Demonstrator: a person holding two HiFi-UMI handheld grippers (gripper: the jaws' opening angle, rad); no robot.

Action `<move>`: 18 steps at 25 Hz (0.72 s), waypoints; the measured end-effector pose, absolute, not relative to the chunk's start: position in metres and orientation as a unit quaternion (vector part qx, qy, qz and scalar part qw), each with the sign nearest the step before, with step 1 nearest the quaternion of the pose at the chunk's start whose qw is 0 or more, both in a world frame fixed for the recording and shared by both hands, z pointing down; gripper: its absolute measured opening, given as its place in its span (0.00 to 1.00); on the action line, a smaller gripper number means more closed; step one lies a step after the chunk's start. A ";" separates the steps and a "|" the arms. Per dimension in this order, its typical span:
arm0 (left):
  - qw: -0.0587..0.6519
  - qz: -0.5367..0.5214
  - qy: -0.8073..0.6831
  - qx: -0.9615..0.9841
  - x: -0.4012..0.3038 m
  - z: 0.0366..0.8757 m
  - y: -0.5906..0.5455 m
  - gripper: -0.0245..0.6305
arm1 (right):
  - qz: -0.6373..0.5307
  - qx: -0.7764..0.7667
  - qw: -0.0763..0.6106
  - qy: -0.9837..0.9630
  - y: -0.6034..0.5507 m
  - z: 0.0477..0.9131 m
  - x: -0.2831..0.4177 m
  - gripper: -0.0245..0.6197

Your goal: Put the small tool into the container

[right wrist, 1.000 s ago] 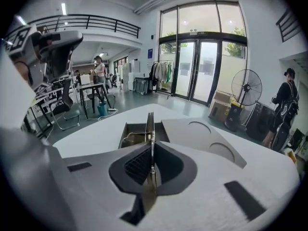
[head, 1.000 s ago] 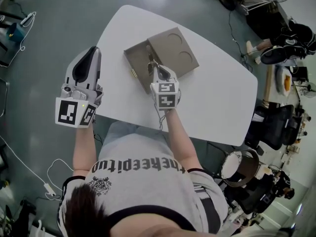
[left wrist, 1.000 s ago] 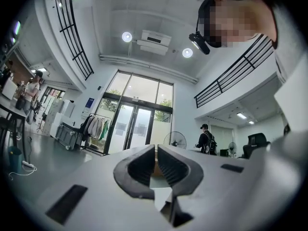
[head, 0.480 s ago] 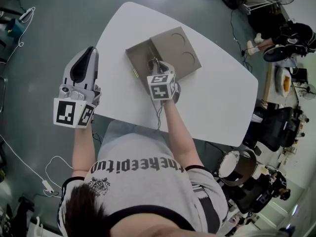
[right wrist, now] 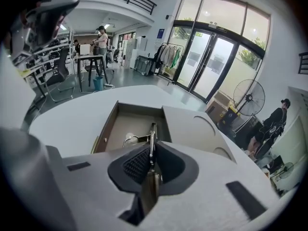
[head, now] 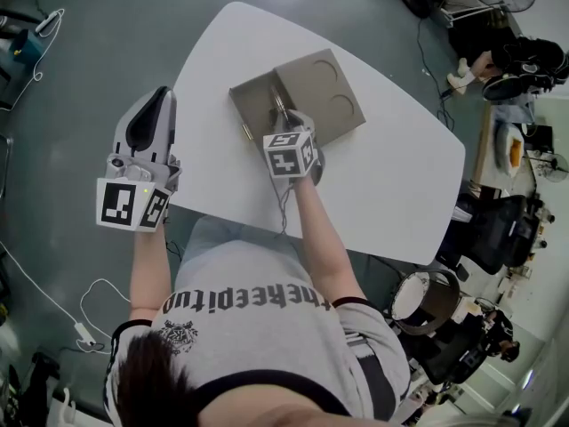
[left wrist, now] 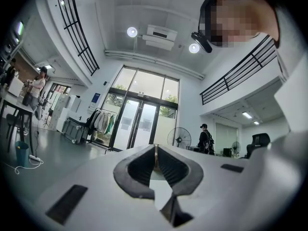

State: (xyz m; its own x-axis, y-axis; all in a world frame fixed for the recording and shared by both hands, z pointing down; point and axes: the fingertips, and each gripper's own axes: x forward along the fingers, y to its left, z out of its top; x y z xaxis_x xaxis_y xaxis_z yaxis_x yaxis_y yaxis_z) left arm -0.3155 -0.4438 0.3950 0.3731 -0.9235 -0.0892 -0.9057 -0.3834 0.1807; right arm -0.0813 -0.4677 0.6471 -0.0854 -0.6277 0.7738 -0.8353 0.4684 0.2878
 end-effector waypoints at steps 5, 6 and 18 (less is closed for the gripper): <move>0.052 -0.088 -0.552 0.828 -0.316 0.396 -0.442 0.06 | 0.123 0.491 0.450 -0.735 -0.461 0.651 -0.089 0.10; 0.052 -0.088 -0.552 0.828 -0.316 0.396 -0.442 0.06 | 0.123 0.489 0.451 -0.736 -0.460 0.651 -0.090 0.10; 0.051 -0.090 -0.550 0.828 -0.310 0.393 -0.429 0.06 | 0.210 0.450 0.390 -0.775 -0.436 0.662 -0.112 0.26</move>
State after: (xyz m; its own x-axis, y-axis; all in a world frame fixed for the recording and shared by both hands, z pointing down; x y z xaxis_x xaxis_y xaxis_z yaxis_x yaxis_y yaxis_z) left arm -0.3098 -0.4294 0.3926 0.3779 -0.9212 -0.0925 -0.9030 -0.3888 0.1828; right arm -0.1120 -0.4362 0.6620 -0.2898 -0.5340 0.7943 -0.8622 0.5059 0.0256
